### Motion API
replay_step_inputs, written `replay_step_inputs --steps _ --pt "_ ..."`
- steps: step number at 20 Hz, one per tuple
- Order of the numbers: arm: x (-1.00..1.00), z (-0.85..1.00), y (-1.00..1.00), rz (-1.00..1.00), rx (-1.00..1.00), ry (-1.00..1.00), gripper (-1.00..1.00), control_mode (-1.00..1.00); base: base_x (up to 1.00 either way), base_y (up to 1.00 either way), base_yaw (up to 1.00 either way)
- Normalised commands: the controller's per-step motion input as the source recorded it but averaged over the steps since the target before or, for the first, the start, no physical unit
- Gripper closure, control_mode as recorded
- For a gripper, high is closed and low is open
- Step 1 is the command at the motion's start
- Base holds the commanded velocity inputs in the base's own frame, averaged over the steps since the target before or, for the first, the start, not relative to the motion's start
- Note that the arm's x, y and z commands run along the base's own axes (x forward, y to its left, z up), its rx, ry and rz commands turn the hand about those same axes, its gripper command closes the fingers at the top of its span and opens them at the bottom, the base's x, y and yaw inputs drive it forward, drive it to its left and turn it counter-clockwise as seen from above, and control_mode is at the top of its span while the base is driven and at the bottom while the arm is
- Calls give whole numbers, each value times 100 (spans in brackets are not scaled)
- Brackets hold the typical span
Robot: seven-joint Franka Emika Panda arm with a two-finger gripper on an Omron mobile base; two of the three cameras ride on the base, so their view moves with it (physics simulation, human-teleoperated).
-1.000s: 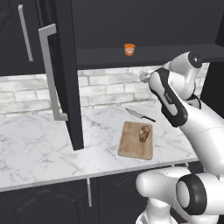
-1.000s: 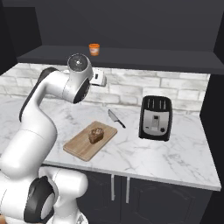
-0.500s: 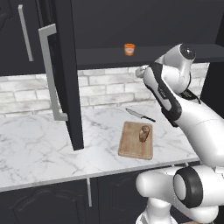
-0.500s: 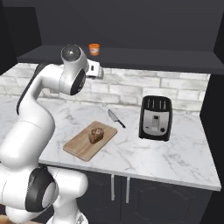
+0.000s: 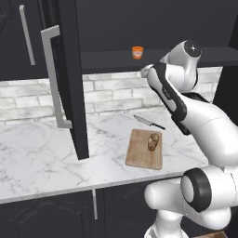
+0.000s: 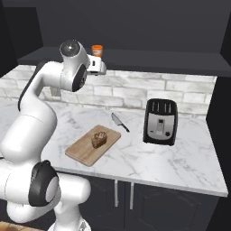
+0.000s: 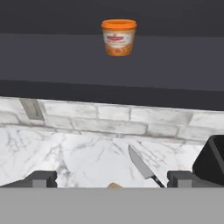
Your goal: Pick the bread, place it on the cutting board, pick the jam, place it on the counter, and close the cabinet.
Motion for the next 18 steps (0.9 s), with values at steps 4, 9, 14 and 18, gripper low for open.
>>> replay_step_inputs --steps 4,9,14,18 --pt "28 20 0 0 -1 0 -100 -100 0 0 0" --pt "26 28 0 0 0 0 -100 -100 0 0 0" --pt "18 25 0 0 0 0 -100 -100 0 0 0" --pt "25 2 0 0 0 0 -100 -100 0 0 0"
